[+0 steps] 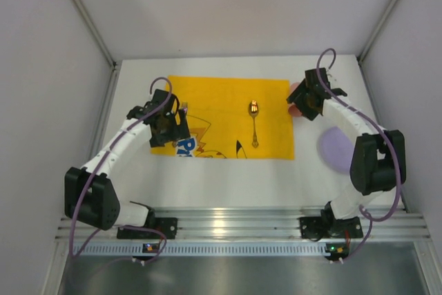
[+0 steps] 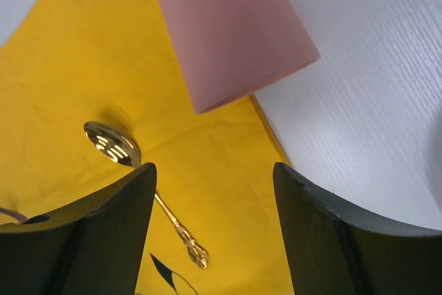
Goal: Set the dinner table for one person
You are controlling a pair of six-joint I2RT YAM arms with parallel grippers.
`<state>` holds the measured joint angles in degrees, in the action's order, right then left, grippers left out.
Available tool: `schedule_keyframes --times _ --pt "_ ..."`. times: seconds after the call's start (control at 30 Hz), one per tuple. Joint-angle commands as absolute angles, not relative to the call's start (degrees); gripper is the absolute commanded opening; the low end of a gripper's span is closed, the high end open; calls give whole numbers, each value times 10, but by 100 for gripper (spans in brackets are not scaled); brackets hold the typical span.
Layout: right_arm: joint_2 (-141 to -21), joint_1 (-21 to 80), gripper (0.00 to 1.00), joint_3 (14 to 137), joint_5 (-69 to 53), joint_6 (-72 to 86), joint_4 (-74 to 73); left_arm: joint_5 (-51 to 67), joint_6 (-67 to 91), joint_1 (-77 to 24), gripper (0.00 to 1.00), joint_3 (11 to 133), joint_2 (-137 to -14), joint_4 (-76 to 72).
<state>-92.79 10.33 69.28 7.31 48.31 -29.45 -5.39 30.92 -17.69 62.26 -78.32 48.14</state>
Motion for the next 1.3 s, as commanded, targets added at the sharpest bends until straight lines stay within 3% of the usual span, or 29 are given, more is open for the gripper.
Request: schedule_keyframes --times 0.0,0.3,0.43,0.63,0.67,0.73,0.87,1.0,1.13,1.27 --pt "-957 98 69 704 113 510 -217 -62 291 -178 94 614 -787 469" --pt "-1050 98 60 752 171 536 -192 -62 257 -176 93 630 -808 487" --pt "-1042 102 40 741 199 550 -160 -59 249 -173 93 635 -819 490" --pt "-1026 100 20 772 253 503 -159 -51 246 -173 93 624 -833 485" --pt "-1028 99 9 780 256 492 -160 -47 245 -173 93 623 -835 482" --pt "-1037 95 2 803 258 459 -164 -43 243 -173 93 624 -843 481" --pt "-1034 92 0 838 262 408 -184 -37 243 -173 93 630 -855 477" --pt "-1044 90 0 982 213 365 -298 -26 256 -173 93 628 -862 455" --pt "-1102 77 0 1148 61 386 -511 -9 279 -173 93 617 -872 428" --pt "-1110 73 0 1179 -82 424 -579 -3 301 -173 92 610 -873 402"
